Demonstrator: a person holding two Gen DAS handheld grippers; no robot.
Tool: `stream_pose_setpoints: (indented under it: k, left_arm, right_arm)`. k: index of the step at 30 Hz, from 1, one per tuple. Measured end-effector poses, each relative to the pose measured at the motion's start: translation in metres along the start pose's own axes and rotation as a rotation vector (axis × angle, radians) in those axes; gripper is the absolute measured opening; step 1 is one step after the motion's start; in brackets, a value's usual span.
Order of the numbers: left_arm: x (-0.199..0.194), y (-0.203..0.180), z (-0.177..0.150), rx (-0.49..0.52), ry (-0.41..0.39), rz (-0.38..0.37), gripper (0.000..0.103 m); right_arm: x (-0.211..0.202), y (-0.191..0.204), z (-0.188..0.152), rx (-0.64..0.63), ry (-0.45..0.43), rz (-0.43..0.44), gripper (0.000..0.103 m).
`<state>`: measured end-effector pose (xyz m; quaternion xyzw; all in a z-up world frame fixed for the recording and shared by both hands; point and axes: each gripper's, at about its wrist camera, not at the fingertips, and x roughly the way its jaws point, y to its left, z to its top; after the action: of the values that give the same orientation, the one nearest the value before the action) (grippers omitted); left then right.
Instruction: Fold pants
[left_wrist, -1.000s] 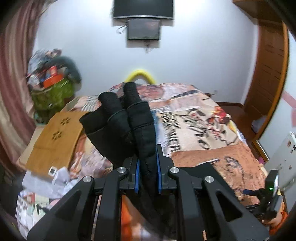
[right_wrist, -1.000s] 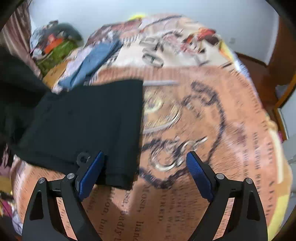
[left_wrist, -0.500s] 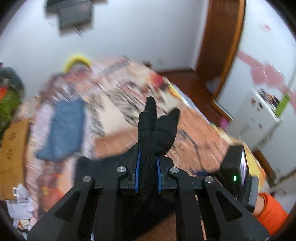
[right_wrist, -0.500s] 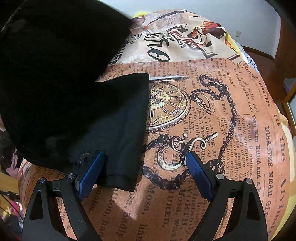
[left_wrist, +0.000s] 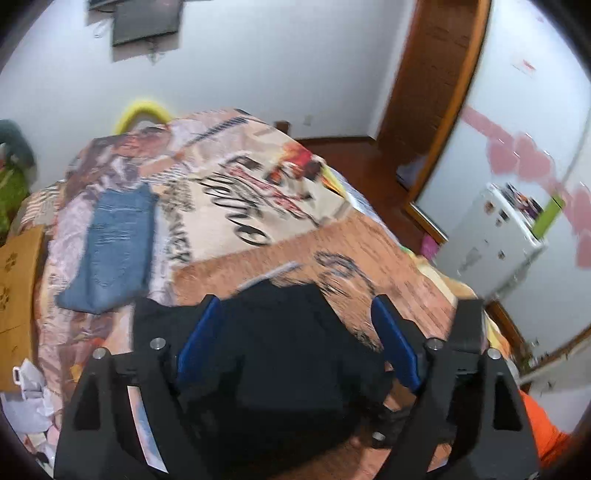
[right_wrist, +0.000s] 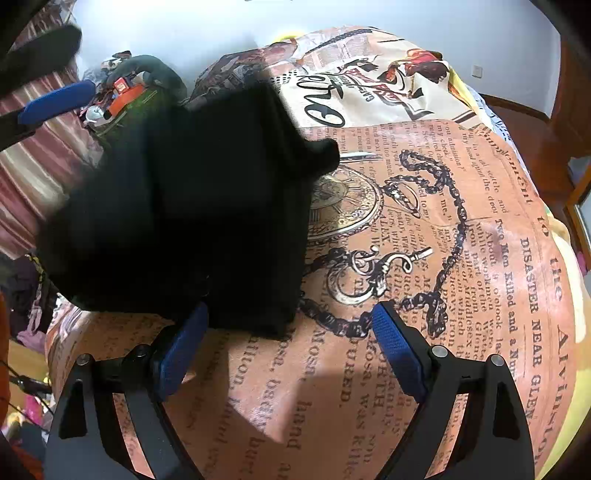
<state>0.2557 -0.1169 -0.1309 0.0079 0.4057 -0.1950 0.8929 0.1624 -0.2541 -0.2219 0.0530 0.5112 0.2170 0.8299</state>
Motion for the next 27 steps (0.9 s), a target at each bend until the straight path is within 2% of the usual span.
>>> stream_pose_setpoints:
  k: [6,9,11,13,17,20,21,27]
  left_arm:
    - [0.031,0.051,0.019,-0.021,0.03,0.193,0.087]
    - [0.064,0.079,0.027,-0.015,0.093,0.274,0.087]
    - [0.093,0.098,0.029,-0.011,0.165,0.316,0.087]
    - [0.122,0.111,0.028,-0.004,0.224,0.349,0.087]
    - [0.178,0.127,0.016,0.041,0.345,0.465,0.087]
    - [0.218,0.136,-0.004,0.086,0.511,0.458,0.087]
    - [0.221,0.138,-0.008,0.089,0.525,0.45,0.087]
    - [0.198,0.149,-0.025,0.069,0.489,0.451,0.089]
  right_arm:
    - [-0.001,0.004,-0.007,-0.011,0.018,-0.002,0.088]
    - [-0.003,0.002,-0.009,-0.008,0.021,-0.002,0.088]
    - [-0.004,0.0,-0.009,-0.001,0.021,-0.005,0.088]
    - [-0.006,0.0,-0.011,0.006,0.02,-0.007,0.089]
    - [-0.007,-0.002,-0.013,0.027,0.016,-0.017,0.089]
    - [-0.007,-0.003,-0.013,0.031,0.015,-0.028,0.089]
    - [-0.007,-0.004,-0.012,0.034,0.015,-0.03,0.089]
    - [-0.011,-0.015,-0.011,0.056,-0.002,-0.059,0.088]
